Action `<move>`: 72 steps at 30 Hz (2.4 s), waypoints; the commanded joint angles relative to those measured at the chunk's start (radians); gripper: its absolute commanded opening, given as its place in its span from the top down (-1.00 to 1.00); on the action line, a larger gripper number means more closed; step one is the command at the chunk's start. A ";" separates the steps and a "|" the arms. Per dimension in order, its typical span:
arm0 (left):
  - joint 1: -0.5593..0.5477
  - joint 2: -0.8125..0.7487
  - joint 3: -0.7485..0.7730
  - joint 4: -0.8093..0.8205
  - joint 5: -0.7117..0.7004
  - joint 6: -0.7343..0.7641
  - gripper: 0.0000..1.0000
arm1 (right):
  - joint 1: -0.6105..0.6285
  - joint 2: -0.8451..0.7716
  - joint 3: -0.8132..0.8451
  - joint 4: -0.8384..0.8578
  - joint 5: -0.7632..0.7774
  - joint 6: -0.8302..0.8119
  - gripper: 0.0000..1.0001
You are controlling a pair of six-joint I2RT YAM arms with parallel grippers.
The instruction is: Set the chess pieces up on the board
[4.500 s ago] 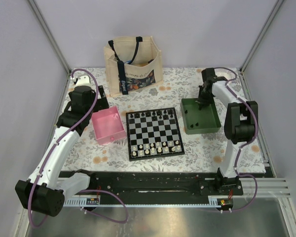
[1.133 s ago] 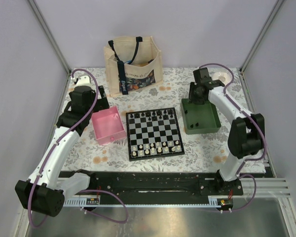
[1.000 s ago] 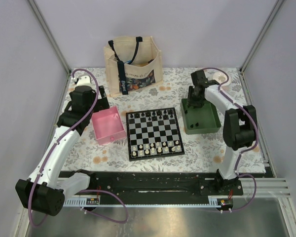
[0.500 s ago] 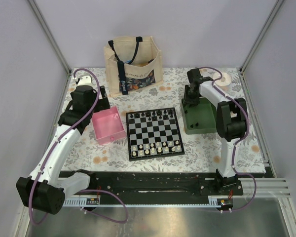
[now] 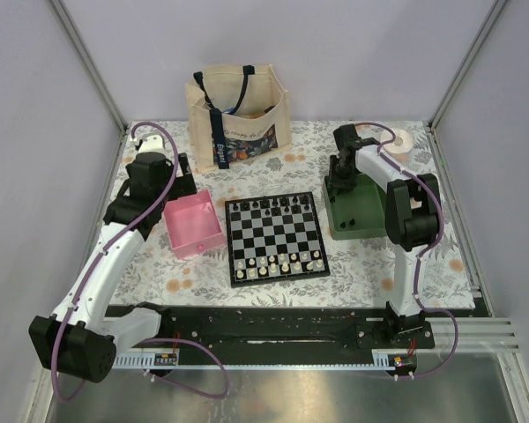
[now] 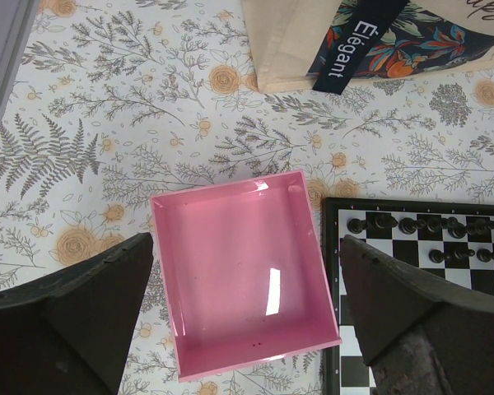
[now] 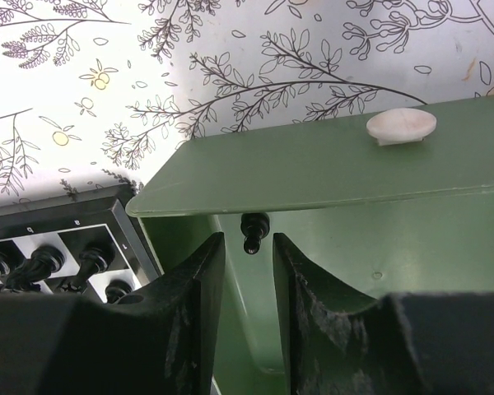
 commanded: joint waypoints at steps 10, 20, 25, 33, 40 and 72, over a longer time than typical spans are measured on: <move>0.000 -0.008 0.014 0.037 0.014 -0.002 -0.98 | -0.002 -0.006 -0.005 -0.047 -0.012 -0.014 0.22; -0.002 -0.011 0.012 0.038 0.014 -0.002 -0.98 | -0.002 0.020 0.038 -0.068 -0.012 -0.020 0.21; -0.002 -0.014 0.011 0.038 0.009 0.000 -0.98 | -0.002 0.035 0.062 -0.085 -0.011 -0.023 0.23; -0.002 -0.014 0.014 0.038 0.011 0.000 -0.98 | -0.002 0.050 0.088 -0.095 0.001 -0.027 0.35; -0.002 -0.021 0.011 0.037 0.001 0.001 -0.98 | -0.002 0.070 0.117 -0.116 0.005 -0.036 0.38; 0.000 -0.024 0.012 0.040 0.017 0.003 -0.98 | 0.002 0.058 0.125 -0.139 0.006 -0.056 0.99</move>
